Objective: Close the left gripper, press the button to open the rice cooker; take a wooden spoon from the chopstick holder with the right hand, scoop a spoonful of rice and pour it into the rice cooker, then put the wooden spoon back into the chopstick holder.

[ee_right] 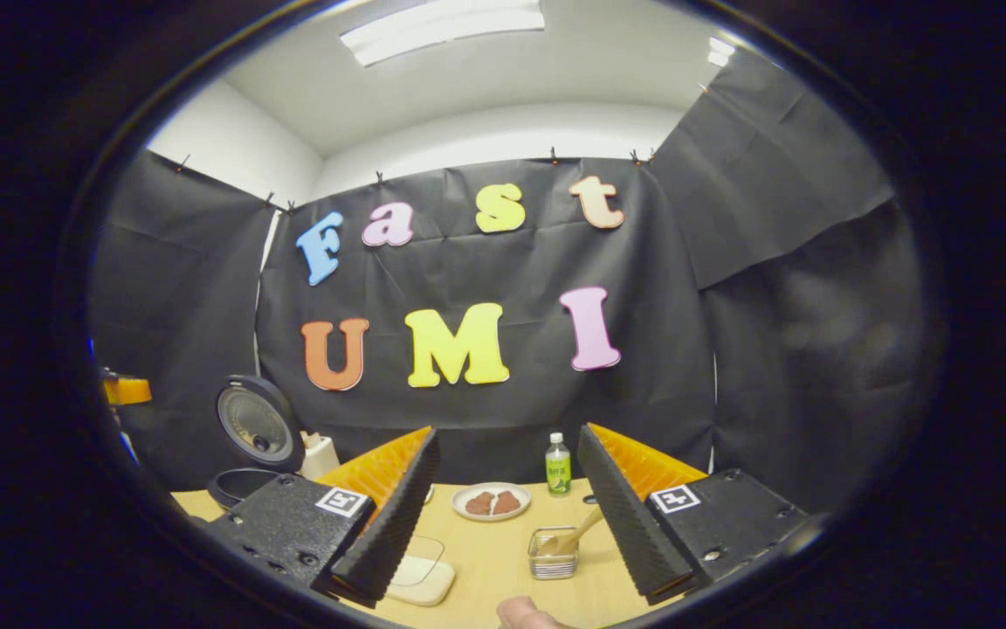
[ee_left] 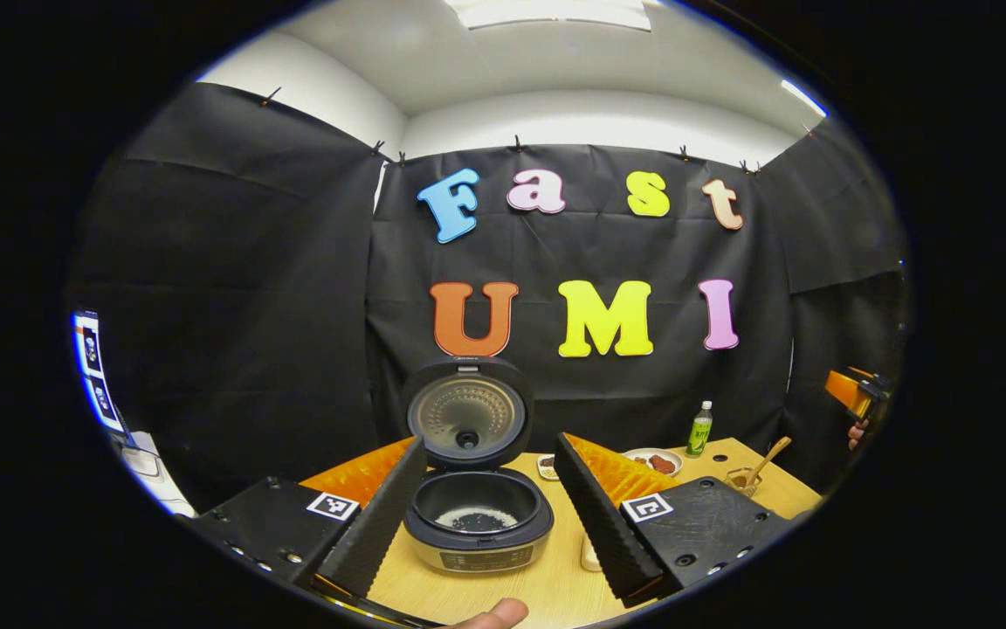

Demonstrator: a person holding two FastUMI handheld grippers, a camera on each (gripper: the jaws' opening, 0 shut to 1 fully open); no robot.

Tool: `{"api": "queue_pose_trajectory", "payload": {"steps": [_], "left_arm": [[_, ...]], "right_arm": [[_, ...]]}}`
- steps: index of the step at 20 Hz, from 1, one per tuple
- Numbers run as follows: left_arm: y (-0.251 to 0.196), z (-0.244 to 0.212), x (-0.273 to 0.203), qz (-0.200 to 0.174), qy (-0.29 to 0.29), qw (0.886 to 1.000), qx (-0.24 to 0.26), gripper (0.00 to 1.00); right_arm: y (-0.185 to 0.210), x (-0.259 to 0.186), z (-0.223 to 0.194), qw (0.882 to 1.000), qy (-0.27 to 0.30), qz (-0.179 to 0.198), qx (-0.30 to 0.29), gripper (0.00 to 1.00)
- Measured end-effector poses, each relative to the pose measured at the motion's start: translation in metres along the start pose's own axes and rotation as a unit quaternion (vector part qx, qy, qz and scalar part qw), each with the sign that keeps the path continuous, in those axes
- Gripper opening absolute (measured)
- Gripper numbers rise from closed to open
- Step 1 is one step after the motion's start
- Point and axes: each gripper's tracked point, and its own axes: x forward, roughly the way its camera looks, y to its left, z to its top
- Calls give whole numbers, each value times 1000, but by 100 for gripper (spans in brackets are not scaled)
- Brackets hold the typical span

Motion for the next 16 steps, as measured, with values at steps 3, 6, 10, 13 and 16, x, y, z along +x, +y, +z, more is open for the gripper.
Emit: {"api": "queue_pose_trajectory", "payload": {"steps": [3,6,10,13,16], "left_arm": [[0,15,28,6,3,1000,3,94],[-10,33,65,-9,6,1000,-10,94],[-4,49,117,0,9,1000,-17,94],[1,46,159,5,23,999,-21,94],[8,48,201,9,16,999,-36,94]], "right_arm": [[-8,-10,9,1000,5,-13,-5,100],[-10,-16,15,1000,5,-14,-23,100],[-14,-14,20,999,2,-14,-36,100],[-17,-8,21,1000,3,-6,-24,100],[-22,1,11,1000,12,0,-18,100]]}}
